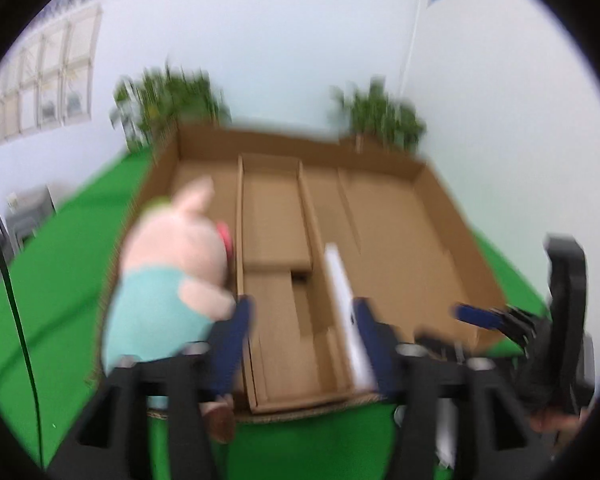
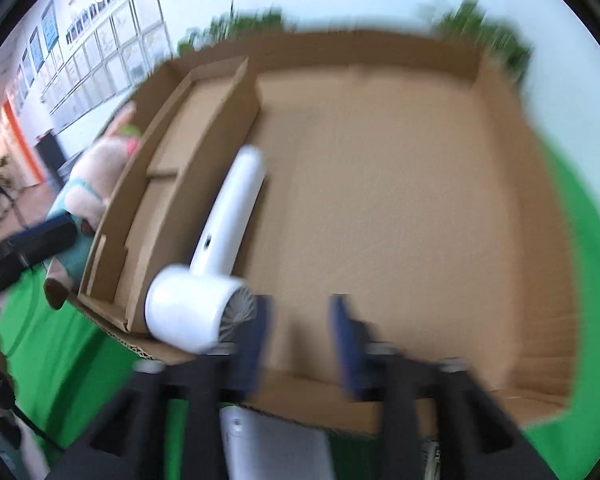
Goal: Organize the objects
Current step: 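Withdraw the right tool and move it toward the white rectangular device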
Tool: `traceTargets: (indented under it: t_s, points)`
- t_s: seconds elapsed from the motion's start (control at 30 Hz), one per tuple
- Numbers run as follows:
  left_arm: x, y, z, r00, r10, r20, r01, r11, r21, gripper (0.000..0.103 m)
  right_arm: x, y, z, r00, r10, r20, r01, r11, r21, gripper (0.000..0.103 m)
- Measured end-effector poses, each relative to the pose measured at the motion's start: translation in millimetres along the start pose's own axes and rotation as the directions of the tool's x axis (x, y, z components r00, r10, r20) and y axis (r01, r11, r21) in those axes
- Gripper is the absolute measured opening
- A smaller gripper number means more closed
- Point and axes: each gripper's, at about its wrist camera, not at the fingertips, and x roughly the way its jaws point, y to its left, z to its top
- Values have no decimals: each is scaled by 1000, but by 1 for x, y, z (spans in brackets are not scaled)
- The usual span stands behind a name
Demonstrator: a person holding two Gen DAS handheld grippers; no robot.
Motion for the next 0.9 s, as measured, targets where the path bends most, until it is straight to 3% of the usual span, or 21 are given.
traceTargets:
  t_s: [0.03, 0.1, 0.2, 0.33, 0.47, 0.6, 0.77, 0.9]
  points:
    - [-11, -3, 1, 998, 16, 59, -15, 1000, -5, 91, -15, -10, 0, 998, -14, 56, 15, 1000, -15, 103]
    - [-30, -14, 1, 986, 54, 157, -56, 998, 6, 94, -48, -1, -11, 988, -53, 148, 63, 996, -60, 103]
    - [-44, -34, -1, 971, 107, 214, -126, 989, 78, 94, -81, 15, -24, 974, -63, 218, 86, 992, -95, 103]
    - [-43, -54, -3, 970, 143, 196, -172, 975, 140, 94, -133, 8, -51, 960, -38, 279, 71, 991, -112, 103]
    - [-53, -41, -8, 976, 147, 158, -162, 983, 86, 94, -168, 7, -80, 958, -18, 287, 44, 995, -86, 103]
    - [-65, -42, -16, 974, 170, 148, -176, 984, 23, 94, -163, 15, -93, 963, -24, 268, 43, 997, -65, 103]
    - [-67, -55, -22, 970, 185, 159, -198, 978, 71, 94, -153, 23, -104, 969, 35, 244, -17, 997, -77, 103]
    - [-67, -54, -22, 968, 208, 143, -218, 974, 59, 94, -149, 30, -110, 969, 53, 241, -29, 994, -103, 103]
